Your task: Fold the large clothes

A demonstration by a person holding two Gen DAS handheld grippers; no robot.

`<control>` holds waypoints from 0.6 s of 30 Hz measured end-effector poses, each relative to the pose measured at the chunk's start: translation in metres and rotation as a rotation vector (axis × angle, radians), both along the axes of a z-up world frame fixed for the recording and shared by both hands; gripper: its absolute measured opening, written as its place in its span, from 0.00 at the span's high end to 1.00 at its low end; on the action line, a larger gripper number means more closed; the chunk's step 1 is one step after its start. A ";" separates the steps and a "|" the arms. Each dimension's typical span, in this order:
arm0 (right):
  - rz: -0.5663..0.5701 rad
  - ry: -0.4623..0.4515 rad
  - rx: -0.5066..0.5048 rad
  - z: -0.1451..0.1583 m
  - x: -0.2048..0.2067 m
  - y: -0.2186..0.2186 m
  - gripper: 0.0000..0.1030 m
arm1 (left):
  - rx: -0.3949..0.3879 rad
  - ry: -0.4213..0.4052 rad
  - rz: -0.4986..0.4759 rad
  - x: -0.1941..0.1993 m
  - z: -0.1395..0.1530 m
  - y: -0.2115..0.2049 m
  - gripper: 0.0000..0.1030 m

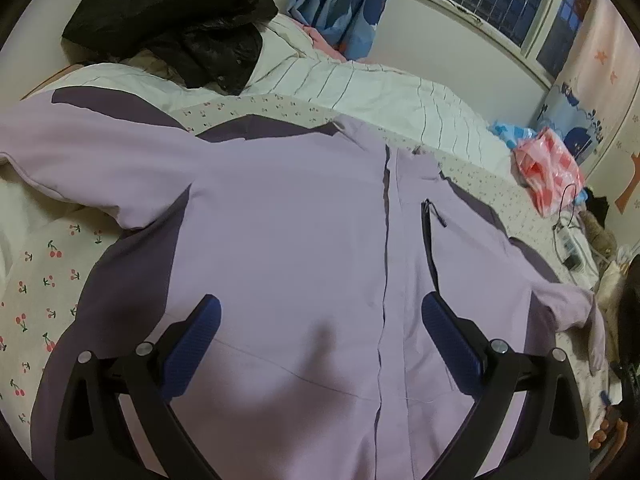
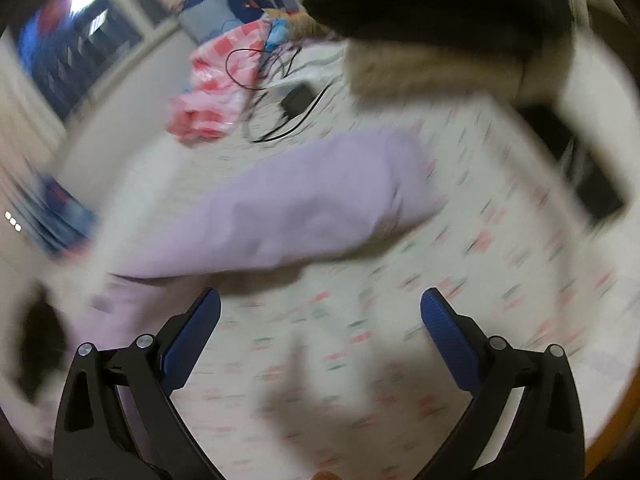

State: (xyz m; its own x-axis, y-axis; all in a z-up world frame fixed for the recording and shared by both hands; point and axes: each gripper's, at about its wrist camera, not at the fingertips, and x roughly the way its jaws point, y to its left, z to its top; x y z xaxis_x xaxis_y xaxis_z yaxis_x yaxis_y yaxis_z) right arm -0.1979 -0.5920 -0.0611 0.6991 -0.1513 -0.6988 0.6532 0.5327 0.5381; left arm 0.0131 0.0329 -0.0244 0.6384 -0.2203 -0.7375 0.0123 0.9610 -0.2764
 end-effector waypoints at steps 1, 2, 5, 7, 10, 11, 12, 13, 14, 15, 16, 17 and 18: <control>0.001 -0.050 0.089 -0.001 0.004 -0.007 0.06 | -0.008 0.000 0.004 0.001 0.001 0.002 0.07; 0.010 -0.099 0.167 -0.001 0.011 -0.013 0.06 | -0.016 0.001 0.007 0.002 0.001 0.004 0.07; 0.043 -0.201 0.373 -0.013 0.036 -0.019 0.06 | -0.046 0.014 0.020 0.006 -0.001 0.009 0.07; 0.018 -0.225 0.495 -0.034 0.049 -0.019 0.06 | -0.071 0.023 0.028 0.007 -0.002 0.012 0.07; -0.068 -0.224 0.515 -0.057 0.057 -0.018 0.06 | -0.088 0.039 0.027 0.009 -0.007 0.013 0.07; -0.103 -0.239 0.472 -0.055 0.061 -0.022 0.06 | -0.085 0.041 0.025 0.009 -0.007 0.013 0.07; -0.122 -0.256 0.444 -0.052 0.064 -0.027 0.06 | -0.079 0.040 0.024 0.009 -0.007 0.013 0.07; -0.148 -0.274 0.419 -0.049 0.066 -0.034 0.06 | -0.074 0.038 0.022 0.008 -0.007 0.012 0.07; -0.179 -0.287 0.414 -0.047 0.069 -0.043 0.06 | -0.072 0.037 0.021 0.008 -0.007 0.012 0.07; -0.218 -0.316 0.407 -0.044 0.069 -0.051 0.06 | -0.071 0.035 0.021 0.008 -0.006 0.011 0.07; -0.238 -0.326 0.364 -0.038 0.071 -0.057 0.06 | -0.071 0.034 0.022 0.008 -0.006 0.010 0.07; -0.228 -0.295 0.310 -0.033 0.079 -0.063 0.07 | -0.071 0.036 0.021 0.008 -0.007 0.010 0.07; -0.209 -0.273 0.278 -0.032 0.089 -0.068 0.13 | -0.075 0.038 0.018 0.008 -0.007 0.011 0.07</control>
State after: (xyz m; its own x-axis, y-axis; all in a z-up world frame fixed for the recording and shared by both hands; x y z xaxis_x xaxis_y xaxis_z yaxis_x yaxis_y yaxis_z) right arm -0.1092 -0.6600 -0.0931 0.8381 -0.1411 -0.5270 0.5455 0.2150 0.8101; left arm 0.0211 0.0439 -0.0311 0.6144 -0.2644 -0.7434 -0.0170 0.9375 -0.3475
